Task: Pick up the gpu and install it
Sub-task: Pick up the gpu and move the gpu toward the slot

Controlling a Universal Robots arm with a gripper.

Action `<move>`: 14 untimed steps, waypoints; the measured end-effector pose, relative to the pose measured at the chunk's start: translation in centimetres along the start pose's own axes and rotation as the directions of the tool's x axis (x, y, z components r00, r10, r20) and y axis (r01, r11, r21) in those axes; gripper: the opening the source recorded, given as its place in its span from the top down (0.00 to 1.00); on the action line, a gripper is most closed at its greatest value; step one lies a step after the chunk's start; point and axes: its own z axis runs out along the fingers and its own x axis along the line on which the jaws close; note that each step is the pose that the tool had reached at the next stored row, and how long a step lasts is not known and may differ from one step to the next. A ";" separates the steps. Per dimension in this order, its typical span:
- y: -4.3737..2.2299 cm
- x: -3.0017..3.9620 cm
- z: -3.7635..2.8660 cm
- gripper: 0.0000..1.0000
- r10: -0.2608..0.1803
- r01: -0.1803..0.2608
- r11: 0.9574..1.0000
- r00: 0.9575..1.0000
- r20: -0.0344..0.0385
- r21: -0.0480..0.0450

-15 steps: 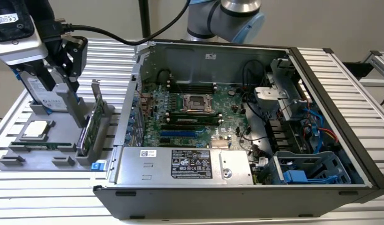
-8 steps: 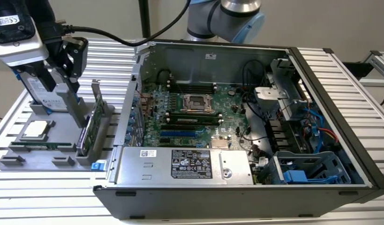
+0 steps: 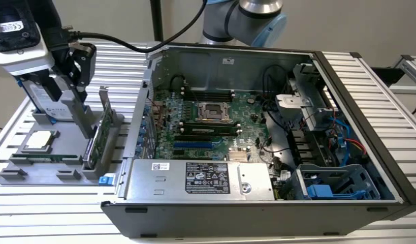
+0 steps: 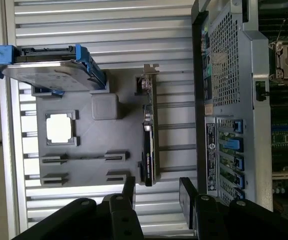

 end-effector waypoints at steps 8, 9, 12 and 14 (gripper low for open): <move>-0.04 0.01 0.88 0.00 0.000 0.000 1.000 1.000 0.006 0.000; -0.04 0.01 0.95 0.00 0.000 0.000 1.000 1.000 0.006 0.000; -0.05 0.02 1.11 0.00 0.000 0.000 1.000 1.000 0.006 0.000; -0.05 0.02 1.11 0.00 0.000 0.000 1.000 1.000 0.006 0.000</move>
